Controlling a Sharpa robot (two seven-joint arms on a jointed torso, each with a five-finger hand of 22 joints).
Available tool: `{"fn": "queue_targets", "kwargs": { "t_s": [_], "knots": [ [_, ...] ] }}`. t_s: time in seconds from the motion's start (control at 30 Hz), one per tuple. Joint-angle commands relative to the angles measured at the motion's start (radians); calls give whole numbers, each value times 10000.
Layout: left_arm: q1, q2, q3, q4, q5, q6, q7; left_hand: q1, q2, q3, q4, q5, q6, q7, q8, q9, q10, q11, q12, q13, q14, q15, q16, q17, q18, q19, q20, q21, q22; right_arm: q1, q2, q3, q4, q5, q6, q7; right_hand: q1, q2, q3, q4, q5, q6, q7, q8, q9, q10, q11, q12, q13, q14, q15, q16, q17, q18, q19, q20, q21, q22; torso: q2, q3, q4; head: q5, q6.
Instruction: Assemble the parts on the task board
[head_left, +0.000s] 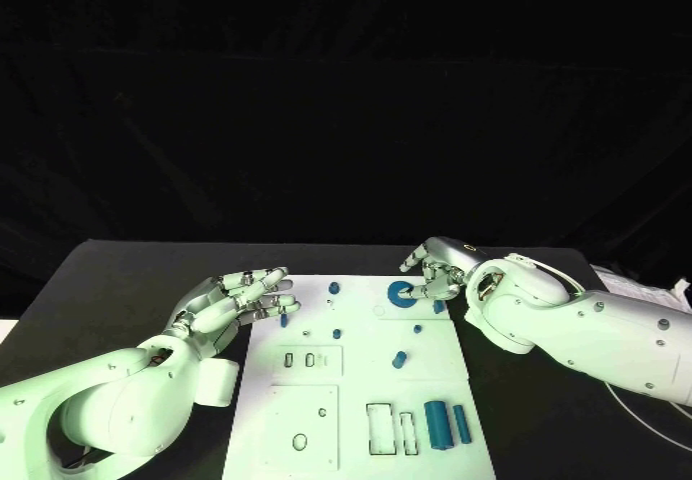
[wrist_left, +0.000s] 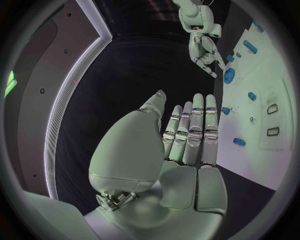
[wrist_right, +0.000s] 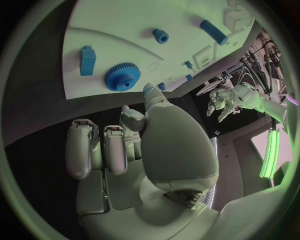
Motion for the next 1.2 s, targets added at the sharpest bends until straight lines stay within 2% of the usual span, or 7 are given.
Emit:
{"fn": "queue_targets", "kwargs": {
  "t_s": [0.03,0.3,0.4,0.83,1.0,1.07,1.2],
  "knots": [
    [17,27,7,-14,5,240,27,37,87,-17,-68,-56,-10,37,-70,-11,-7,27,-41,-10,19,58,-43,17,47,44,-9,-59,-10,-10,7,5,-60,213,766,-358,165,-34,-119,107,46,-70,20,59,6,-30,9,690,785,767,99,119,1044,-104,36,55,80,104,0,1,3,-19,1],
    [17,44,6,-47,5,246,23,37,87,-17,-68,-56,-10,37,-70,-11,-7,27,-41,-10,19,58,-43,17,47,44,-9,-59,-10,-32,142,5,-229,130,908,-440,330,66,-127,183,157,11,21,156,20,2,8,1239,1442,799,102,224,1262,-120,55,78,142,209,4,-5,-4,-13,-20],
    [17,50,6,-41,5,250,19,37,87,-17,-68,-56,-10,37,-70,-11,-7,27,-41,-10,19,58,-43,17,47,44,-9,-59,-10,-37,199,5,-320,131,971,-494,398,130,-100,166,169,43,18,191,22,71,5,1523,1744,816,101,269,1359,-130,73,77,174,269,-3,-18,-12,-16,-37],
    [17,55,6,-33,5,267,4,37,87,-17,-68,-56,-10,37,-70,-11,-7,27,-41,-10,19,58,-43,17,47,44,-9,-59,-10,-100,446,3,-589,-11,1086,-554,527,318,-24,65,174,201,-4,313,35,208,-9,2102,2369,843,95,350,1528,-152,112,75,246,400,-4,-16,15,-3,-92],
    [17,54,6,-35,5,273,-2,37,87,-17,-68,-56,-10,37,-70,-11,-7,27,-41,-10,19,58,-43,17,47,44,-9,-59,-10,-131,518,3,-675,-208,1061,-588,599,447,44,-36,118,329,-20,384,44,288,-28,2379,2662,861,83,396,1630,-172,150,66,302,508,-3,-18,1,1,-96],
    [17,54,6,-36,5,276,-5,37,87,-17,-68,-56,-10,37,-70,-11,-7,27,-41,-10,19,58,-43,17,47,44,-9,-59,-10,-137,535,3,-689,-297,1056,-605,634,513,88,-89,58,402,-32,418,48,318,-33,2476,2770,867,75,413,1666,-180,167,61,327,556,-2,-14,-6,8,-96],
    [17,55,6,-33,5,285,-10,37,87,-17,-68,-56,-10,37,-70,-11,-7,27,-41,-10,19,58,-43,17,47,44,-9,-59,-10,-150,560,2,-693,-524,1049,-649,762,669,312,-213,-524,596,-66,492,62,373,-67,2648,2972,879,52,444,1734,-198,204,40,380,659,-2,-14,-6,-8,-107]
  ]
}}
